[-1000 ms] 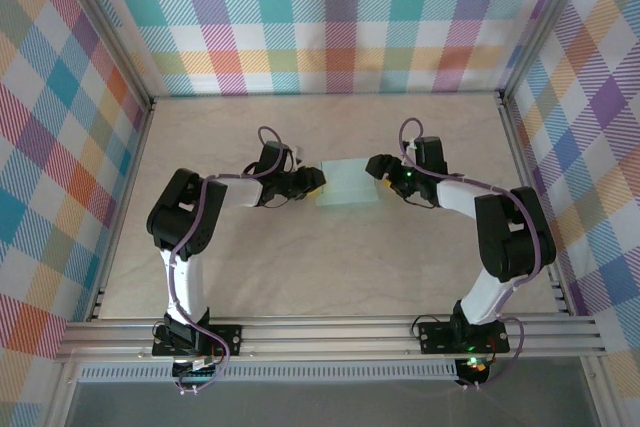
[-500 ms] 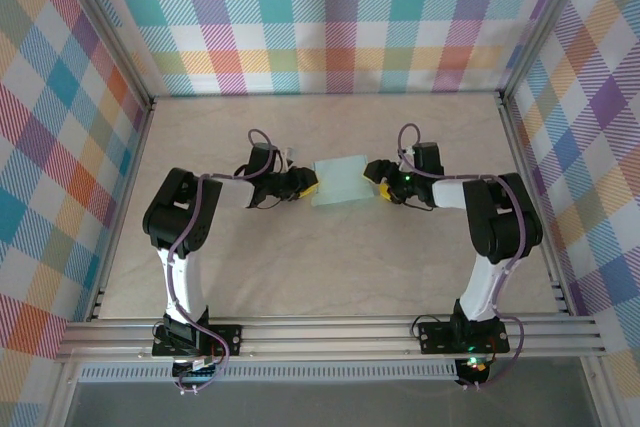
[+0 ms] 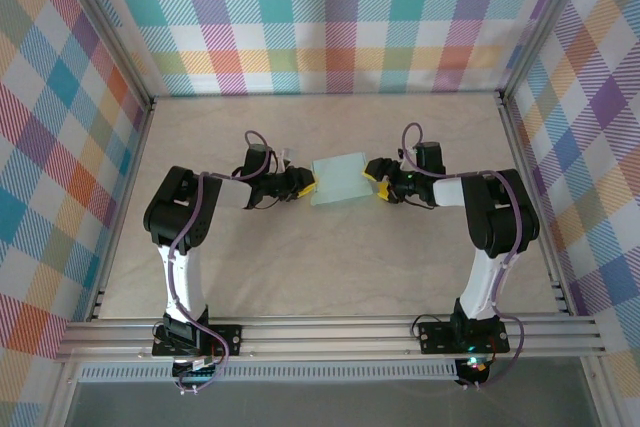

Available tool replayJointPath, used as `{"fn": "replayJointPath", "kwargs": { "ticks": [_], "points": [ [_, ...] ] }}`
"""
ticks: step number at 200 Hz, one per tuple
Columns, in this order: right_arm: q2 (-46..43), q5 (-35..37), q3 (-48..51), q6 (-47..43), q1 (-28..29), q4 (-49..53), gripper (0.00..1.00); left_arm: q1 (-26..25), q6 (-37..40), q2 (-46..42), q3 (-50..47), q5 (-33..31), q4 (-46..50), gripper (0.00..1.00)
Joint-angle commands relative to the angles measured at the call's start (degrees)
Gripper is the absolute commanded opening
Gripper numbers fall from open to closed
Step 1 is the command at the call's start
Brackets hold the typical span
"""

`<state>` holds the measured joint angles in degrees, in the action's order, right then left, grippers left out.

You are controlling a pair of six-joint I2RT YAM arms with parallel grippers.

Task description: Fold the paper box

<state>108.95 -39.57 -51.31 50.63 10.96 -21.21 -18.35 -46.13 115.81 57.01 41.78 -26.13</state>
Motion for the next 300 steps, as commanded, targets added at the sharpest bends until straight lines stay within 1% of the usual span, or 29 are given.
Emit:
{"fn": "replayJointPath", "kwargs": {
  "ticks": [1,31,65,96,162,173,183,236,245,277,300],
  "points": [
    [-0.3,-1.7,-2.2,0.3,0.4,1.6,0.76,1.3,-0.5,2.4,-1.9,-0.3,1.5,0.27],
    [-0.1,-1.3,-3.2,0.5,0.4,3.1,0.77,2.0,-0.7,2.8,-2.8,0.4,0.4,0.27],
    [0.5,-2.7,-4.1,1.0,0.4,3.1,0.77,2.6,-0.9,3.3,-3.3,1.0,-0.5,0.26],
    [2.0,-6.0,-5.2,2.0,0.4,0.5,0.76,2.7,-0.9,3.6,-3.3,1.2,-0.7,0.26],
    [4.2,-7.9,-7.1,1.8,1.0,-0.8,0.74,2.7,-0.7,3.9,-3.1,1.5,-0.3,0.25],
    [4.3,-8.2,-7.2,1.8,1.1,-1.0,0.72,2.8,-0.7,4.0,-3.1,1.5,-0.2,0.25],
    [4.3,-8.2,-7.1,2.1,1.2,-1.6,0.68,2.8,-0.6,3.9,-3.1,1.4,-0.1,0.26],
    [2.9,-7.9,-6.5,2.4,1.1,-1.4,0.52,2.8,-0.3,3.8,-2.8,1.7,0.6,0.29],
    [2.7,-8.0,-6.4,2.6,1.1,-1.6,0.51,2.7,-0.4,3.7,-2.7,1.8,0.4,0.32],
    [1.8,-7.9,-6.1,3.1,1.1,-2.0,0.48,2.6,2.5,1.2,-2.9,1.3,1.0,0.6],
    [1.0,-7.6,-5.8,3.2,0.9,-1.7,0.48,2.2,5.9,-2.6,-4.4,-1.6,0.3,0.76]
  ]
}}
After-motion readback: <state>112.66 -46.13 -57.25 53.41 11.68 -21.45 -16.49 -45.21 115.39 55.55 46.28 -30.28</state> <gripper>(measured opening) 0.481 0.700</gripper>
